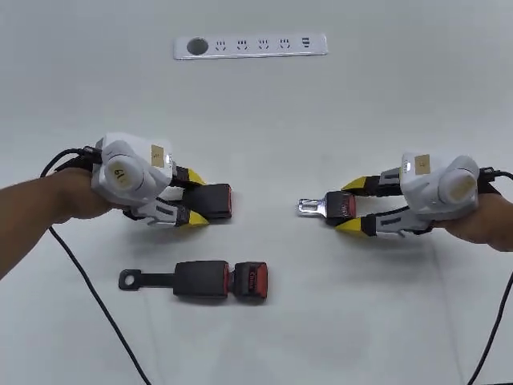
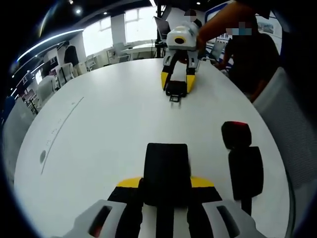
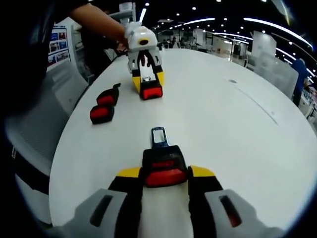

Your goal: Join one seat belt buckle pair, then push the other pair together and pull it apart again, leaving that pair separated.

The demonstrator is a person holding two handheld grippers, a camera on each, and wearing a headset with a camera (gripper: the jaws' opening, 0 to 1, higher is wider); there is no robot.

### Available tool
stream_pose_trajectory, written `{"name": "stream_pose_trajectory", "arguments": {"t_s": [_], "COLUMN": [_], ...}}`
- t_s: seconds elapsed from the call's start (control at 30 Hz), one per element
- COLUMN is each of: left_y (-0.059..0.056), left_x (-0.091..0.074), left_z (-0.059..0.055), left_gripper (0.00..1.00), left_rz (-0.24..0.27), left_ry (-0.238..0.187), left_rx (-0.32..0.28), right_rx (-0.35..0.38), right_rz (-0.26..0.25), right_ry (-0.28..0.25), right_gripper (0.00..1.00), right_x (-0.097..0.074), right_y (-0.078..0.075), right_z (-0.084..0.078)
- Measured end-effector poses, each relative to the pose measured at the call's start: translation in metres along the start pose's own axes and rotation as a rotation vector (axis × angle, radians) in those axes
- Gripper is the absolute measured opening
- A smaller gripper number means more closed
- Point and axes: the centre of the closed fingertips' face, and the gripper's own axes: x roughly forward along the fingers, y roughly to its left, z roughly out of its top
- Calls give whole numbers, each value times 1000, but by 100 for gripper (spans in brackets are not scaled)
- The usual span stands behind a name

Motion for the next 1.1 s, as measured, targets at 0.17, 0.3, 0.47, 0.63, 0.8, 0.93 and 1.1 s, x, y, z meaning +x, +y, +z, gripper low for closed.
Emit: {"name": "stream_pose_trajectory", "arguments": {"t_s": [0.17,0.3,0.47,0.63,0.8,0.93,1.1], "left_y": [0,2,3,3,4,4,4], "left_x": [1,2,2,2,1,1,1], "left_z": [1,1,2,2,2,2,2], "left_gripper": [35,35,35,35,35,35,35], "left_rz": [-15,-22,-29,-30,-29,-29,-28], "left_ry": [9,8,9,15,16,19,20], "left_rx": [15,19,20,21,16,15,11], "right_rx": [-12,-6,4,6,25,37,36], "right_rz": [6,7,-1,4,0,-3,-6], "right_ry": [-11,-29,-50,-73,-100,-119,-139], "right_gripper": [37,37,37,37,37,37,37], "right_x": [0,0,1,6,13,19,29], "right_y": [0,0,0,3,3,3,4], "right_z": [0,0,2,7,15,21,31]}}
